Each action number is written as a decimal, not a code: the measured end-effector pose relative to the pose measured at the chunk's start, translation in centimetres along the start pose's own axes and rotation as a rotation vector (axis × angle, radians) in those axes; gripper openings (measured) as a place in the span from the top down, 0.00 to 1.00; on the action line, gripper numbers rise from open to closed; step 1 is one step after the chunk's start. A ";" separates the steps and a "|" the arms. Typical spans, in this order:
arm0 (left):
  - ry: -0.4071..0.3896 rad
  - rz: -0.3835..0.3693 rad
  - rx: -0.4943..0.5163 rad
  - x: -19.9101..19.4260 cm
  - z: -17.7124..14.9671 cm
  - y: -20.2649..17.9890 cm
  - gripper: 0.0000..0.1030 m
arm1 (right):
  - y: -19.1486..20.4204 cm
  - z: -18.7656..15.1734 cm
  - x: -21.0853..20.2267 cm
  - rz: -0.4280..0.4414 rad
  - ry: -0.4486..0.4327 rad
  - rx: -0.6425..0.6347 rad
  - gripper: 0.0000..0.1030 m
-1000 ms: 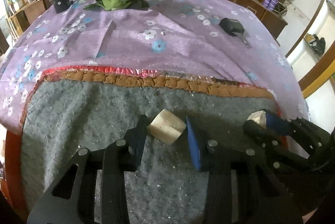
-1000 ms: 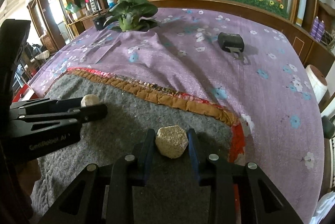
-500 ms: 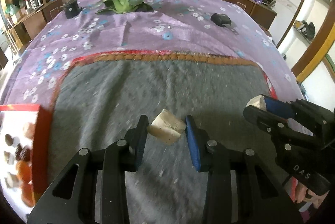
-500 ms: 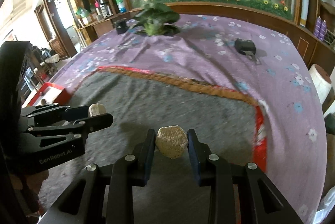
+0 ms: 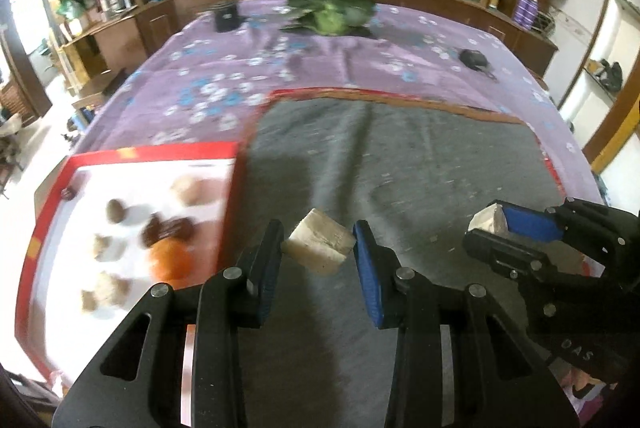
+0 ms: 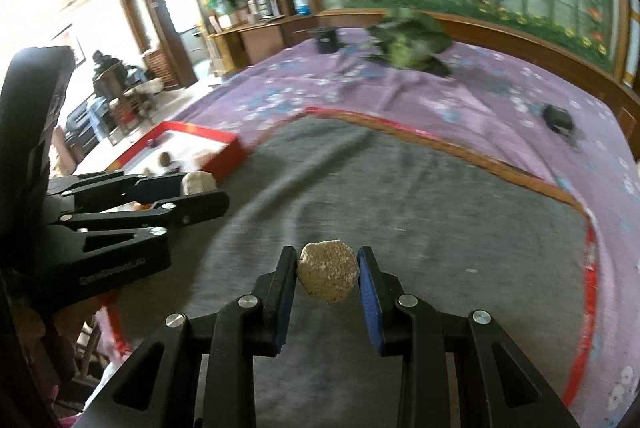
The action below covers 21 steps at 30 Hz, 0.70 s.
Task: Organize fruits
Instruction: 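Carry both cubes into the white tray and open both tools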
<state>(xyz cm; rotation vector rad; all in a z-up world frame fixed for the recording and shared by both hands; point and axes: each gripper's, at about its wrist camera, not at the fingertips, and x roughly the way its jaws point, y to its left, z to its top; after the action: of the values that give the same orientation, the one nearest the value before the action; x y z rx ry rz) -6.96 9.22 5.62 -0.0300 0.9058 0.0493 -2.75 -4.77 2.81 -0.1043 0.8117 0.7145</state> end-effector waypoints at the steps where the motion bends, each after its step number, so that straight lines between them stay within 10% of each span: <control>1: -0.003 0.007 -0.008 -0.2 -0.2 0.6 0.66 | 0.8 0.1 0.2 0.007 0.001 -0.014 0.71; 21: -0.013 0.171 -0.218 -3.4 -4.4 13.7 0.66 | 12.9 3.8 4.6 0.218 0.041 -0.233 0.71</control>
<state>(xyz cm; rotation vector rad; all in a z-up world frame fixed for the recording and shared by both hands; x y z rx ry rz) -13.23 22.62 5.54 -0.1549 0.8851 0.3067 -6.21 8.92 4.53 -0.2438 0.7838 1.0152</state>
